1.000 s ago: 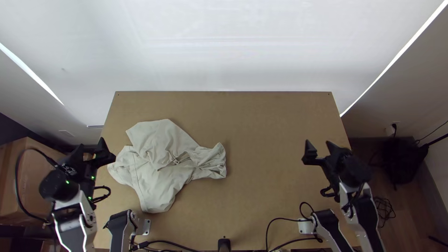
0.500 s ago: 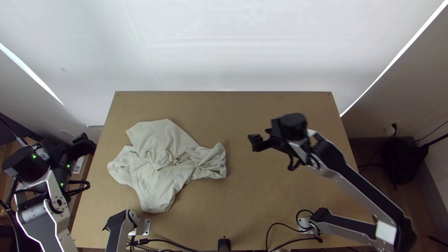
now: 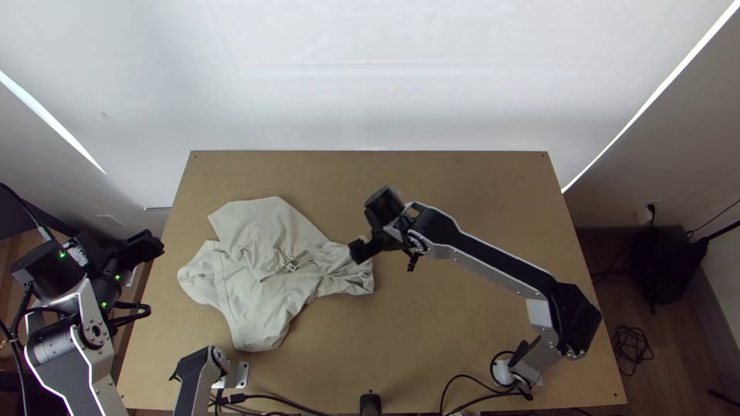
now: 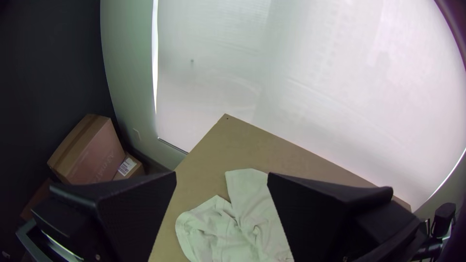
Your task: Fold the t-shirt
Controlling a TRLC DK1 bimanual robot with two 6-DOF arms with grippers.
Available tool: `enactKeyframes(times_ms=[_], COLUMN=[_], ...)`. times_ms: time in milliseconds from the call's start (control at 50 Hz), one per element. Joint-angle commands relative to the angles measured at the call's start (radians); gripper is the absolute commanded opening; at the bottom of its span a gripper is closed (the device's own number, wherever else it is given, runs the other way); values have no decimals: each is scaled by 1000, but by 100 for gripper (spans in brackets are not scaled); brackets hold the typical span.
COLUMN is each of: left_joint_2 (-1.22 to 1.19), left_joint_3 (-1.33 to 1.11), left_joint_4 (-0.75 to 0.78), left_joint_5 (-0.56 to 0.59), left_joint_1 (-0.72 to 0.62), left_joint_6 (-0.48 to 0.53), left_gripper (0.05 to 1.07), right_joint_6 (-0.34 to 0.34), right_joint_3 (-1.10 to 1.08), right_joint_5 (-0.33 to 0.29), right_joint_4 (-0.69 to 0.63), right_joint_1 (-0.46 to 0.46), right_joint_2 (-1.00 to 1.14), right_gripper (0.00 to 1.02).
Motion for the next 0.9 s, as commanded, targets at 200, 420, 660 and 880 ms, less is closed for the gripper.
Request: enactKeyframes(times_ms=[200, 420, 660, 880], left_joint_2=[-10, -25, -31, -21], left_joint_3=[-3, -29, -48, -45], left_joint_4=[-16, -16, -5, -5], left_joint_5=[-2, 0, 0, -2], left_joint_1=[11, 11, 11, 6], left_joint_6=[5, -2, -18, -18], left_gripper=[103, 103, 103, 103], right_joint_6=[-239, -256, -247, -189], right_joint_3=[42, 160, 325, 410], right_joint_5=[95, 108, 104, 98], right_joint_4=[18, 18, 2, -12], right_joint_1=[181, 226, 230, 207], right_joint_2=[70, 193, 379, 468], right_gripper=[97, 97, 89, 3])
